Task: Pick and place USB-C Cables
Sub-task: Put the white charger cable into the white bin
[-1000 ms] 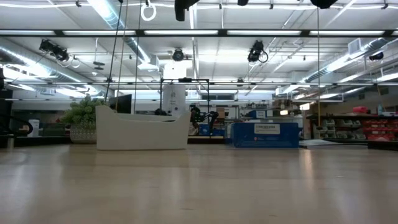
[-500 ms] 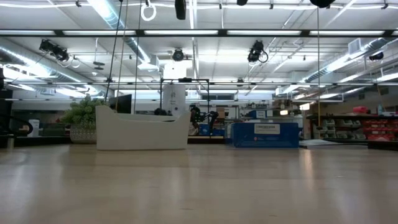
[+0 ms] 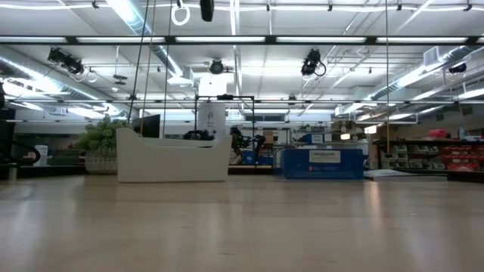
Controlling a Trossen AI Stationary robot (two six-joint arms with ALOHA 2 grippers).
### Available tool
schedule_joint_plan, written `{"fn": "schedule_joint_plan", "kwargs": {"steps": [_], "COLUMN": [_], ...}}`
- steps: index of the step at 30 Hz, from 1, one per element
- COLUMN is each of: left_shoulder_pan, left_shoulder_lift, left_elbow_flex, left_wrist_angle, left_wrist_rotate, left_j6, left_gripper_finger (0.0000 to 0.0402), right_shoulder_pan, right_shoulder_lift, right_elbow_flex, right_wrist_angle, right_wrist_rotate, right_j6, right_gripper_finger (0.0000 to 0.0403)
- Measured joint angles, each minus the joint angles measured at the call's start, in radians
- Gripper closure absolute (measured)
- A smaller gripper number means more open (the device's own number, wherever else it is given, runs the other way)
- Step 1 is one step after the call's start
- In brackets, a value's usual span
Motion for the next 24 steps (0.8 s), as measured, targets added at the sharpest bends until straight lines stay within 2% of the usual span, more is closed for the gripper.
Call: {"fn": "schedule_joint_plan", "kwargs": {"steps": [7, 11, 18, 22, 24], "left_shoulder_pan": [0.041, 0.062, 0.047, 0.048, 0.050], "left_shoulder_lift": [-0.085, -0.109, -0.077, -0.037, -0.010], "left_elbow_flex": [0.000, 0.001, 0.000, 0.000, -0.006], "left_wrist_angle": [-0.228, -0.449, -0.847, -0.978, -0.992], "left_wrist_rotate": [-0.043, -0.068, -0.157, -0.198, -0.210], "left_j6": [0.001, 0.000, 0.001, 0.023, 0.059], "left_gripper_finger": [0.0365, 0.0365, 0.0365, 0.0365, 0.0365], "right_shoulder_pan": [-0.013, -0.013, -0.013, -0.013, -0.013], "right_shoulder_lift": [-0.107, -0.152, -0.171, -0.171, -0.171], "right_elbow_flex": [0.000, 0.000, 0.000, 0.000, 0.000], "right_wrist_angle": [-0.172, -0.239, -0.281, -0.289, -0.291], "right_wrist_rotate": [0.091, 0.136, 0.178, 0.179, 0.179], "right_j6": [-0.064, -0.096, -0.112, -0.110, -0.109], "right_gripper_finger": [0.0177, 0.0176, 0.0178, 0.0178, 0.0178]}}
